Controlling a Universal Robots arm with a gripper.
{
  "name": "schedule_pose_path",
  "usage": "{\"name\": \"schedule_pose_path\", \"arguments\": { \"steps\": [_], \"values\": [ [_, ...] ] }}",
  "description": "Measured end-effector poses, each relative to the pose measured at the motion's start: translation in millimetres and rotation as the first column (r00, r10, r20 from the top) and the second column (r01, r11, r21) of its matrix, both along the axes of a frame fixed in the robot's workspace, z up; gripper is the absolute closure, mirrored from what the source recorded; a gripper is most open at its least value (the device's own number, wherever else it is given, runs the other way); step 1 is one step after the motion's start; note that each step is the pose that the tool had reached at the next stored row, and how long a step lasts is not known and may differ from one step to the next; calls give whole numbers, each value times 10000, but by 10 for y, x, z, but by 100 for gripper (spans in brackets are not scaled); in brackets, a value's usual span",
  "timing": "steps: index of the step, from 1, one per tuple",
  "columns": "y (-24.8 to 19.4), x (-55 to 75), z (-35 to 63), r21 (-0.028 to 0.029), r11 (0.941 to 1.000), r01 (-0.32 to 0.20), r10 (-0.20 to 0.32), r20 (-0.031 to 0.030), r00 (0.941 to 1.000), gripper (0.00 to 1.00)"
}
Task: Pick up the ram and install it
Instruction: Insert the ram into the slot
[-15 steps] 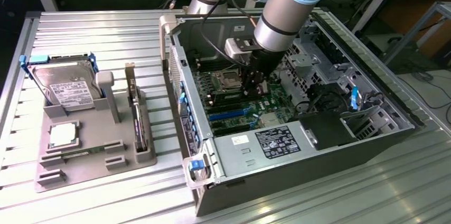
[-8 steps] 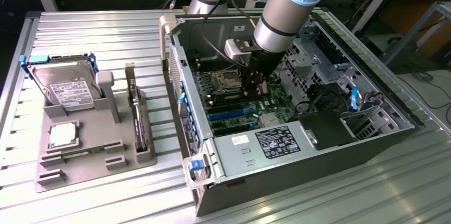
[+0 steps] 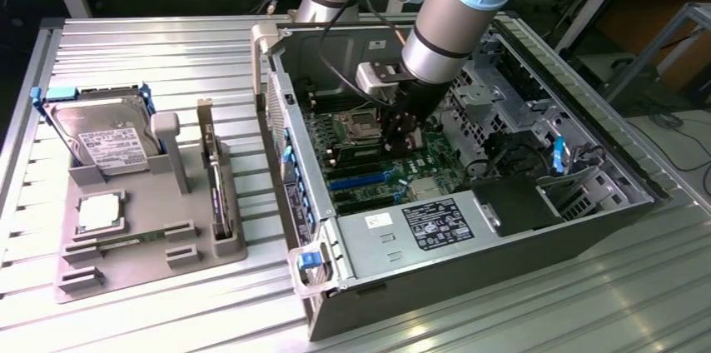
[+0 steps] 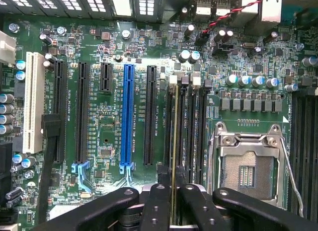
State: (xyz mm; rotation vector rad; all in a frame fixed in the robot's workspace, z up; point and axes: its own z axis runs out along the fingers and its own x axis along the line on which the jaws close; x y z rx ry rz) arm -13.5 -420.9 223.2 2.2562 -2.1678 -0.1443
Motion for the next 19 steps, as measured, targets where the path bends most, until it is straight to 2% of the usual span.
{"name": "schedule_pose_path", "arguments": {
  "steps": [1, 17, 18, 19],
  "values": [
    [0, 0, -31, -4, 10000, 0, 0, -1, 10000, 86],
    [0, -1, -61, -6, 9999, -149, 149, -2, 9999, 86],
    [0, 0, -62, -3, 9999, -150, 150, 1, 9999, 85],
    [0, 0, -62, -4, 9999, -150, 150, -1, 9999, 79]
  ]
}}
